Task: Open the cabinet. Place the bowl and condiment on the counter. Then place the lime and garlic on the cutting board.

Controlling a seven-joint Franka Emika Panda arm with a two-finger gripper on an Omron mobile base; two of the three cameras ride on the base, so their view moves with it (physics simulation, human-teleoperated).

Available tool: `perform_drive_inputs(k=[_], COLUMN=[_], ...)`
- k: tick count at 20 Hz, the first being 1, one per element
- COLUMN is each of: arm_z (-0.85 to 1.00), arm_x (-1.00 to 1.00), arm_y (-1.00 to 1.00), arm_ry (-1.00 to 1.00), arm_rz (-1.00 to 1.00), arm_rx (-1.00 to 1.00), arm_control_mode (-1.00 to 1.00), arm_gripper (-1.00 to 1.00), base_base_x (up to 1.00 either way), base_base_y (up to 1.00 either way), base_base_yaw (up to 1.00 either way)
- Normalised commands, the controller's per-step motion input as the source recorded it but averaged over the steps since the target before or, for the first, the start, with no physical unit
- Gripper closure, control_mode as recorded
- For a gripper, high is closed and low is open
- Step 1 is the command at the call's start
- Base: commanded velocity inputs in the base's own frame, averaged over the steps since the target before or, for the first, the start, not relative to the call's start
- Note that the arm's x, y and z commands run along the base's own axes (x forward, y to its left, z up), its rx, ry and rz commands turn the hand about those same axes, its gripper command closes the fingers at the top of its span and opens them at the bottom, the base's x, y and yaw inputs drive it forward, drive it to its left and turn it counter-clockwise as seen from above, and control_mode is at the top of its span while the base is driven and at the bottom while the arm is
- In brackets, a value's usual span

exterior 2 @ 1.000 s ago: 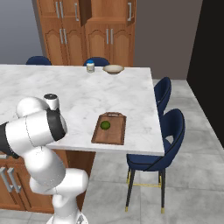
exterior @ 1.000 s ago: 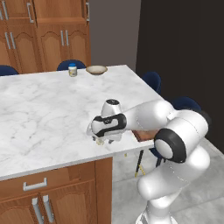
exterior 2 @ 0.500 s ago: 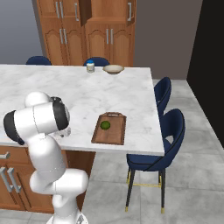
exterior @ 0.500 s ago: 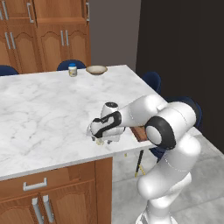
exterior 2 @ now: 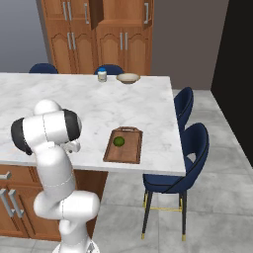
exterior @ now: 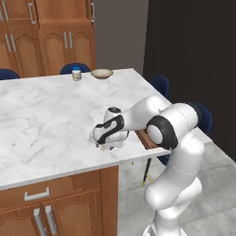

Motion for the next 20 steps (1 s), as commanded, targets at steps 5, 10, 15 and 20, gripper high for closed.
perform_drive_inputs(k=[5,10,15,20], arm_z=[0.12,0.67,0.69,0.61], arm_x=[0.0,-0.02,0.0,0.0], arm_y=[-0.15,-0.61,-0.6,-0.79], arm_ry=[0.0,-0.26,-0.1,0.0], arm_rz=[0.0,0.0,-0.03,-0.02], arm_rx=[0.01,0.03,0.0,0.0], arm_control_mode=[-1.0,-1.0,-1.0,-1.0], arm_gripper=[1.0,1.0,1.0,1.0], base_base_x=[0.0,0.0,0.0,0.0], base_base_y=[0.0,0.0,0.0,0.0], base_base_yaw=[0.0,0.0,0.0,0.0])
